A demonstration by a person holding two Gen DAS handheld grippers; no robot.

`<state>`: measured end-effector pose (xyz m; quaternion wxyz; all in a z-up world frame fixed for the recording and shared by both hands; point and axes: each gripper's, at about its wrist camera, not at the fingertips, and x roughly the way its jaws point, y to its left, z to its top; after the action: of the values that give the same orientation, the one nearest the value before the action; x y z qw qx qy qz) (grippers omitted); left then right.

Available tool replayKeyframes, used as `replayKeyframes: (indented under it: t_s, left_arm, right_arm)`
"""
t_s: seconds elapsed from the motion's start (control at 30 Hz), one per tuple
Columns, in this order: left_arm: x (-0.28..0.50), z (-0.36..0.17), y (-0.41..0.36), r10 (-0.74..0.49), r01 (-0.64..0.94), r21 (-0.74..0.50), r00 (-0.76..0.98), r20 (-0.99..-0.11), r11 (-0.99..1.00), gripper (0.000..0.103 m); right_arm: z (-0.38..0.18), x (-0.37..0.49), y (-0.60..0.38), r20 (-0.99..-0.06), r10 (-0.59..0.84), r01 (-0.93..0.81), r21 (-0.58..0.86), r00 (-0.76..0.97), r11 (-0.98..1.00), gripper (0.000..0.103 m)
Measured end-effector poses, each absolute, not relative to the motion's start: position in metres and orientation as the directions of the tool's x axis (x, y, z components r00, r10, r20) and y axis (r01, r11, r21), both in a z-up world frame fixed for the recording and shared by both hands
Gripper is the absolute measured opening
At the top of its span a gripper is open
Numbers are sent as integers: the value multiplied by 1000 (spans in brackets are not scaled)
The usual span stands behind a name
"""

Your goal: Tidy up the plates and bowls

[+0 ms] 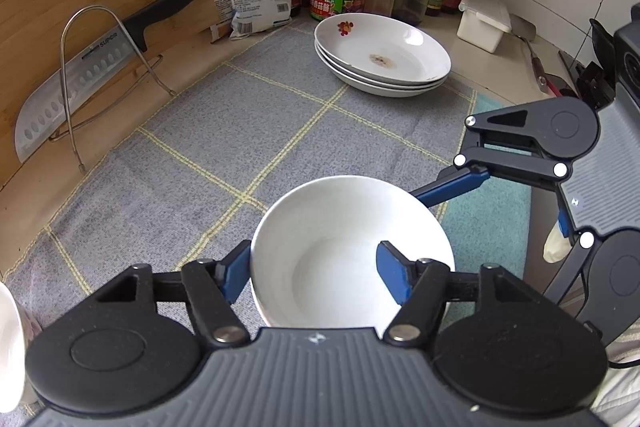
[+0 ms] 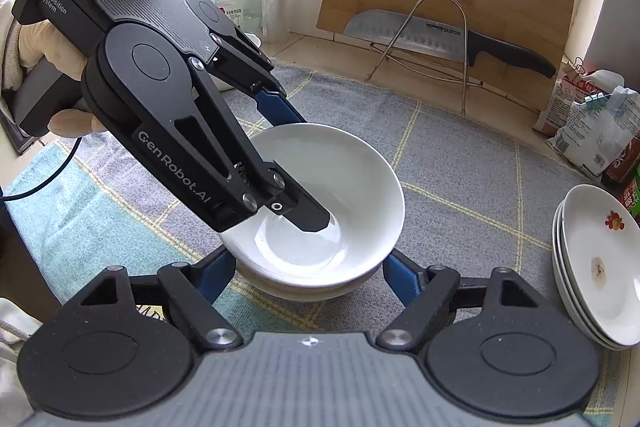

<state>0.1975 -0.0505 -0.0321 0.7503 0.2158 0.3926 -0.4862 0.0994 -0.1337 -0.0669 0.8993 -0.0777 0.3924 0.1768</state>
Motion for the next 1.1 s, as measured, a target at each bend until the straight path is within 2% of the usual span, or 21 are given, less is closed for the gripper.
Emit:
replayKeyframes:
  t_s: [0.03,0.1,0.2,0.47,0.87,1.1]
  left_arm:
    - [197,-32,-49,-562,898,-51,229,-795,437,72]
    - [198,-30,-46,-572,897,-57,230,-787,439,72]
    - [197,-25,-39,-576,887,-41,263,-774,460,75]
    - [187,-18,-14,-577,839,3,377,-725,544,88]
    - [177,-29,36,-556,697,-100,467,-688,710,90]
    - [177,-39,63,-495,620,-69,549,-674,781,94]
  right_arm:
    - [-67,99,-133,-734,260,-382,1,627,924,84]
    - [-67,97,-133,-726,266,-387,-1,634,922,93]
    - [-64,93,-133,-711,279,-397,0,646,918,98]
    - [-50,83,-132,-663,318,-399,31,678,916,102]
    - [-56,77,-116,-675,351,-429,56,649,901,103]
    - [-45,81,-110,-671,321,-415,23,668,910,103]
